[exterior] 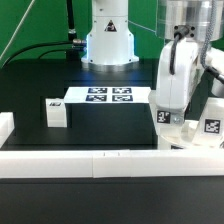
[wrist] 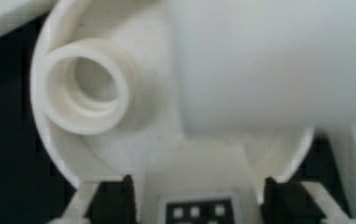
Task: Assemble stool
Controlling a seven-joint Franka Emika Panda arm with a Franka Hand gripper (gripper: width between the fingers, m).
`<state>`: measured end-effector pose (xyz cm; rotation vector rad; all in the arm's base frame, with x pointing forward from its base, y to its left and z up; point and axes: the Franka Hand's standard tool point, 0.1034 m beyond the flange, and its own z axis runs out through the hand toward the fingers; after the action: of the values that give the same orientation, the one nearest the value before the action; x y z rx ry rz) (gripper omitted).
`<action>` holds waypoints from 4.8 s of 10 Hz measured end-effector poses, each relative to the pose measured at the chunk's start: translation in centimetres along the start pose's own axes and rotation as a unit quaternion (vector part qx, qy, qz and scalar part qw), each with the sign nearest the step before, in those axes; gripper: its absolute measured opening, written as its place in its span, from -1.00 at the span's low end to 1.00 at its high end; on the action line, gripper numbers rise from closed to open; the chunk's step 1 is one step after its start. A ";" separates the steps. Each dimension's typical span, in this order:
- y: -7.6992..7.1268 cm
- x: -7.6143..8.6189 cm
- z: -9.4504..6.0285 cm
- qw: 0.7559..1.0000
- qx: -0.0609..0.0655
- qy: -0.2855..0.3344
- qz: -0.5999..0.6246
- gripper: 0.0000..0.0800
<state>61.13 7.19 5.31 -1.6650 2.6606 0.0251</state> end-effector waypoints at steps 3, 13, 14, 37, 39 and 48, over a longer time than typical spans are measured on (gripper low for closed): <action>0.4 -0.5 0.2 1.000 -0.005 -0.011 0.020 -0.20; 3.2 -3.5 -2.0 0.998 0.012 -0.046 -0.035 0.61; 3.5 -4.0 -3.4 0.991 0.019 -0.057 -0.117 0.62; 3.1 3.2 -9.0 0.776 0.060 -0.044 -0.626 0.62; 2.7 4.6 -9.9 0.735 0.066 -0.043 -0.673 0.62; 2.8 12.2 -6.6 0.446 0.040 -0.023 -0.894 0.62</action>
Offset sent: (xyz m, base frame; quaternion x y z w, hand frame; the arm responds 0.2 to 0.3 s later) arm -0.0138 -0.0192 0.0176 0.0120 0.0961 0.3998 0.9115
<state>53.34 -2.62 11.82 -3.0296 -0.2910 -0.0591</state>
